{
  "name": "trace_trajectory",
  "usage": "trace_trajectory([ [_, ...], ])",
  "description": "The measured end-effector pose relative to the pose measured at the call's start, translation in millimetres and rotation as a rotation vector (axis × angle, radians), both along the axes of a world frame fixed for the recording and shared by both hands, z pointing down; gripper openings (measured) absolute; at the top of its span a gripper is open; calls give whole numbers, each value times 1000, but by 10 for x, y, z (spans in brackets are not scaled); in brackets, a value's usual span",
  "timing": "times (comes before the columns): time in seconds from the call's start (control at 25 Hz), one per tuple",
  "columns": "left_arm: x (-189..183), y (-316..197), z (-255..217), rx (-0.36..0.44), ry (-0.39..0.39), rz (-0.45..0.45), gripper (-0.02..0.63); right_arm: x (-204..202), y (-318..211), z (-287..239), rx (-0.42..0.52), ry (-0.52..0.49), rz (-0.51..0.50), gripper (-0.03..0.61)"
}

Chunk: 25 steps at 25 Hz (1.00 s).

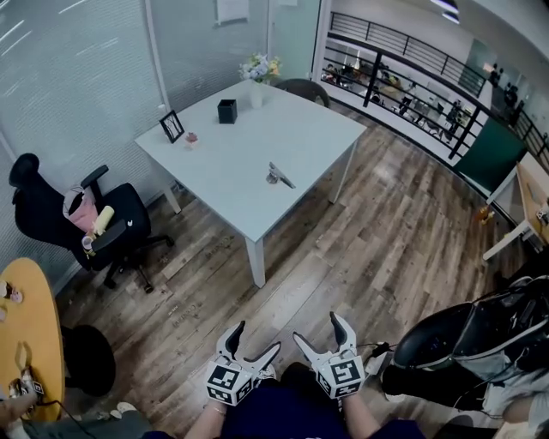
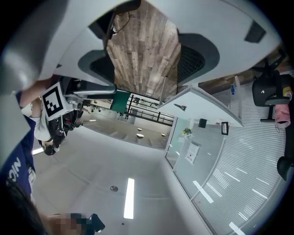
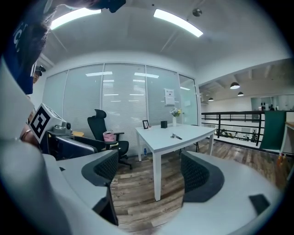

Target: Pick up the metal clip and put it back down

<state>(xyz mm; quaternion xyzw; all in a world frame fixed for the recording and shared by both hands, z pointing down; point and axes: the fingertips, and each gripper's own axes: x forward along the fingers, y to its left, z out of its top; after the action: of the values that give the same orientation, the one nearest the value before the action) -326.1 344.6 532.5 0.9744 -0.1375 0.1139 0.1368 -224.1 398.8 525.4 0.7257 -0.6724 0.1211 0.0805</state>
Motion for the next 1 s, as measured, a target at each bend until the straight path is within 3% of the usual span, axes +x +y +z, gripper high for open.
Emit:
trace_trajectory([
  [0.32,19,-225,55,-23,-15,-14,425,49,-179,157,-41,-22,3,414],
  [0.52,168,-520,-14,-5,10,-88,425,249,-459,175,-49,-22,-29,405],
  [1.0,1130,-1190,24,-13,-18,-176,425,1285,-1274,201,-49,7,-130,387],
])
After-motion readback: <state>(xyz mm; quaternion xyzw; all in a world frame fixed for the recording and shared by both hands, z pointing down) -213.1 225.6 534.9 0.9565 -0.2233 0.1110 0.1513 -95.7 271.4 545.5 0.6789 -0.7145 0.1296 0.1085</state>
